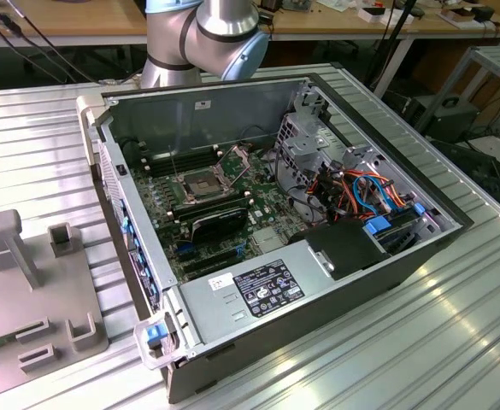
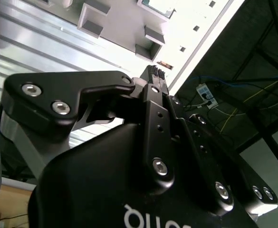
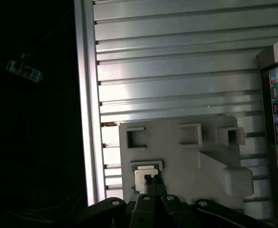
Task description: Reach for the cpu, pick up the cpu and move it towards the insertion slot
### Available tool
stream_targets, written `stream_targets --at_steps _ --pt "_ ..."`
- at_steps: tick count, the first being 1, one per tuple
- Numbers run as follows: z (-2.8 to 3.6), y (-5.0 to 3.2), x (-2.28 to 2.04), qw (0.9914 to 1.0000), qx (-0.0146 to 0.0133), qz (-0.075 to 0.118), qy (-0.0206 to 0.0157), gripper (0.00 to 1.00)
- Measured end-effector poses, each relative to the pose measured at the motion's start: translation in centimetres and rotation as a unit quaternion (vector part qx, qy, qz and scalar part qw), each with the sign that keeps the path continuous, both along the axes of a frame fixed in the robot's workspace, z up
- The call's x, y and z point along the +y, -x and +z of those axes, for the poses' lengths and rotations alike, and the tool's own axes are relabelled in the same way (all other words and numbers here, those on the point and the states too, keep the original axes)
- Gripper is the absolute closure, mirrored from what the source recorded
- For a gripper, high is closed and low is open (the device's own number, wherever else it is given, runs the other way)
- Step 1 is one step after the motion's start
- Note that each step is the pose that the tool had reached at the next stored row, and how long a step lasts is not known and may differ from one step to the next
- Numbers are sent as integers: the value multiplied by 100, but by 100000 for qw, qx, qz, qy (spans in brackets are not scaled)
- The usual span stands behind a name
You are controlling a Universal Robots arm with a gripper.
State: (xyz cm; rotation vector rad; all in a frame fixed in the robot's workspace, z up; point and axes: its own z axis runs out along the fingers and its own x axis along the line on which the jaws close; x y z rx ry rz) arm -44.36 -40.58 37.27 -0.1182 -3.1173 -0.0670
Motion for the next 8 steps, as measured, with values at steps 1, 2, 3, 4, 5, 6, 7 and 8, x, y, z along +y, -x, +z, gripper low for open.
stream_targets --at_steps 1,2,3,4,5,6,7,8 --pt "0 1 0 100000 -3 -3 -4 89" --pt "-1 1 0 100000 -4 2 -4 89" --pt "0 1 0 100000 -1 0 -3 89" --pt "0 2 0 100000 -2 -1 -1 89" --pt "-1 2 0 100000 -4 1 -4 89" --pt "0 3 0 100000 0 -2 0 89" --pt "0 3 0 100000 -2 -1 -3 89" --pt "0 3 0 100000 -2 -3 -3 89"
